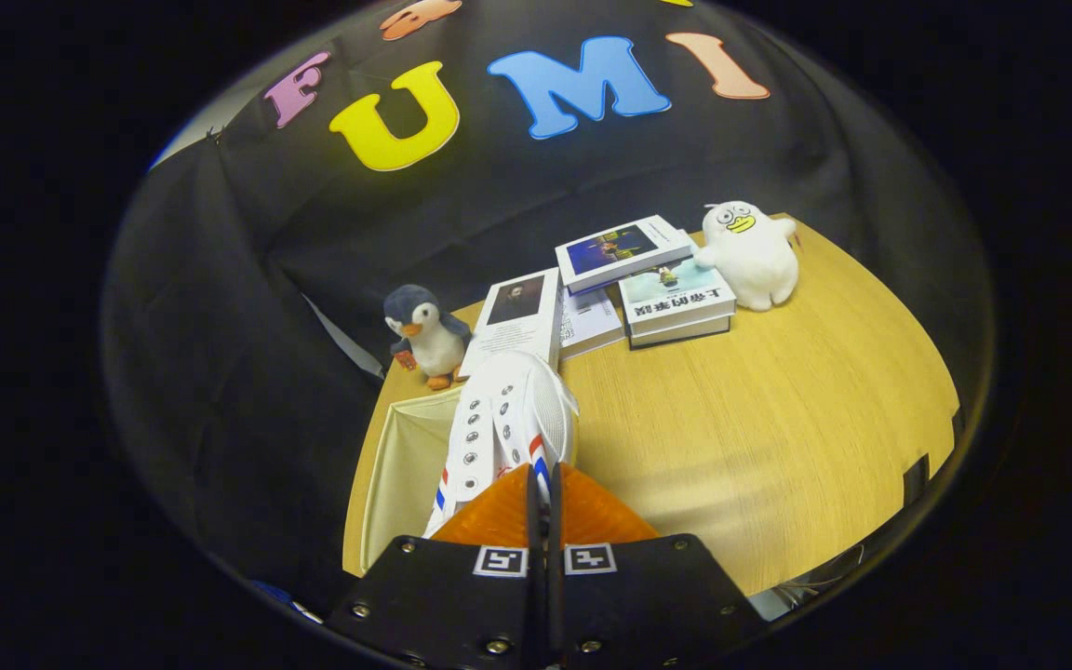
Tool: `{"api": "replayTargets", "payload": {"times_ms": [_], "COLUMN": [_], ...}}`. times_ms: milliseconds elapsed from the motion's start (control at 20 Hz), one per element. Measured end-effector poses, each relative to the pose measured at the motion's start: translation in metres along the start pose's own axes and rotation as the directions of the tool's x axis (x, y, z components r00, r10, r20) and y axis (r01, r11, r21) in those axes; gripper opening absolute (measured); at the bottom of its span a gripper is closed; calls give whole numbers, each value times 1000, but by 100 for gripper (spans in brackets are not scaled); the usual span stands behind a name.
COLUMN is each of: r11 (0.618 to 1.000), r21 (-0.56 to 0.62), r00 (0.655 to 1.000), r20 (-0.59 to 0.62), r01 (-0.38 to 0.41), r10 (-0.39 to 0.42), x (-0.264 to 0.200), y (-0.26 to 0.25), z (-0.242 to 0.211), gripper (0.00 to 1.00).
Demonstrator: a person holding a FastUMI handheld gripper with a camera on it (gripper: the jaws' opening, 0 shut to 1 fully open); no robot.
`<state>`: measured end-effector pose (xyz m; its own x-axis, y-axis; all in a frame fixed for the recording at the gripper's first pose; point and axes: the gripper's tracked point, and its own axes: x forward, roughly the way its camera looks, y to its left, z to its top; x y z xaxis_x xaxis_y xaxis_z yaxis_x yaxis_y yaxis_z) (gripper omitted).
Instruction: Open the storage box then place both shoes into the box .Put the left shoe in first, then the right shoe, with the right side of both shoes facing outward in a uniform manner.
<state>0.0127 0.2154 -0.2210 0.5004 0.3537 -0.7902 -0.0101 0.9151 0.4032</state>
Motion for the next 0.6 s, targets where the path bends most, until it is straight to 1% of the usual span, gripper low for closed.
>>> {"api": "replayTargets", "payload": {"times_ms": [300, 450, 550, 600], "r11": [1000, 999, 998, 998], "r21": [-23, -35, -51, -52], "r00": [999, 999, 998, 999], "r20": [-34, -36, -24, -13], "r01": [4, 21, 48, 35], "r10": [-4, -23, -49, -36], "x": [24, 38, 48, 51], "y": [31, 37, 34, 37], "z": [-22, -30, -34, -34], "gripper": [0, 0, 0, 13]}}
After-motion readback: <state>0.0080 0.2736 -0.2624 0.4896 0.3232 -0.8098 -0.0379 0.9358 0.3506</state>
